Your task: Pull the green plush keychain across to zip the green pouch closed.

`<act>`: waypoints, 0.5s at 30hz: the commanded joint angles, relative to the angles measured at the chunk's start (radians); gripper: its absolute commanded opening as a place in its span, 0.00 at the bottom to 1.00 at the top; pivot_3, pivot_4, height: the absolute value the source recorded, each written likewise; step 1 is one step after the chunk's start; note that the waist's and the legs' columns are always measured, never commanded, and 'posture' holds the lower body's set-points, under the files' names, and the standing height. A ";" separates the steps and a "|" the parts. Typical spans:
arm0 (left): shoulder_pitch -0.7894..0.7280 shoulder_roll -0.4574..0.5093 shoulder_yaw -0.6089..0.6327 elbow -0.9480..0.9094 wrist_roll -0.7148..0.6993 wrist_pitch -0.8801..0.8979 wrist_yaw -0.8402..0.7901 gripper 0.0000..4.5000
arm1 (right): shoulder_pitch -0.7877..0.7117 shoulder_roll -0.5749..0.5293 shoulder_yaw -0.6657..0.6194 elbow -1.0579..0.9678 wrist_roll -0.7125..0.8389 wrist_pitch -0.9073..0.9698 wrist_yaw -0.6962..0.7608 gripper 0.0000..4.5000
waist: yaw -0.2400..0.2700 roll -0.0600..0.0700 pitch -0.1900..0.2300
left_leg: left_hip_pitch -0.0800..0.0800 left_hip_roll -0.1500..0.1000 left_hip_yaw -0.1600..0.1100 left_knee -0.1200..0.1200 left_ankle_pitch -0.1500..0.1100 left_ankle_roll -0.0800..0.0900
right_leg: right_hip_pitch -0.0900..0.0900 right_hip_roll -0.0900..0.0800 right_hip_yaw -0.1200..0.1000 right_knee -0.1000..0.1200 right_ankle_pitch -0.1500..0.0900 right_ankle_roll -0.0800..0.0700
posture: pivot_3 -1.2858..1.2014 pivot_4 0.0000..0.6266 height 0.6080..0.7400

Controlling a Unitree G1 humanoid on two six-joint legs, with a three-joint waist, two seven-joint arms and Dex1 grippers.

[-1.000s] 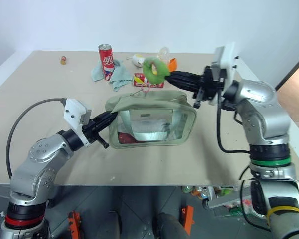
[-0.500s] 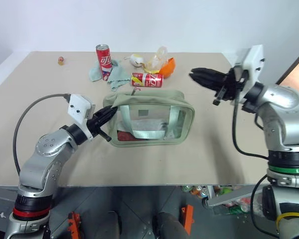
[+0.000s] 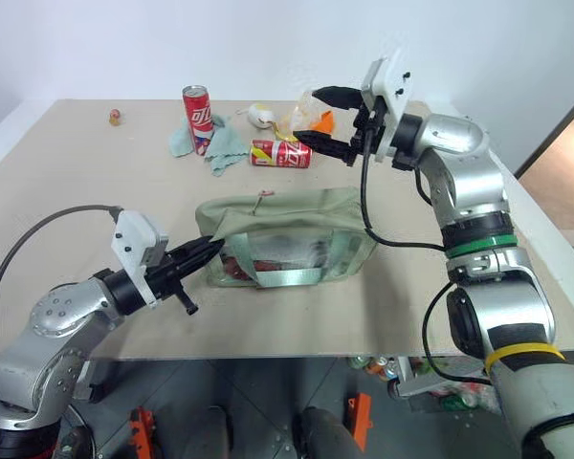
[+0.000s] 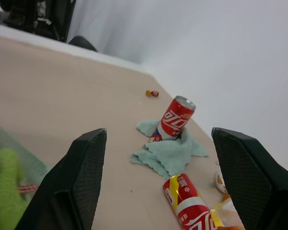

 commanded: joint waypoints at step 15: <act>-0.062 0.014 -0.038 0.060 0.024 0.024 -0.004 0.00 | 0.202 0.005 0.097 -0.266 0.032 0.075 0.325 0.81 | 0.004 0.001 0.000 | 0.000 0.001 -0.001 0.000 0.000 0.000 | 0.001 0.000 -0.002 0.000 0.000 0.000 | 0.52 0.24 1.00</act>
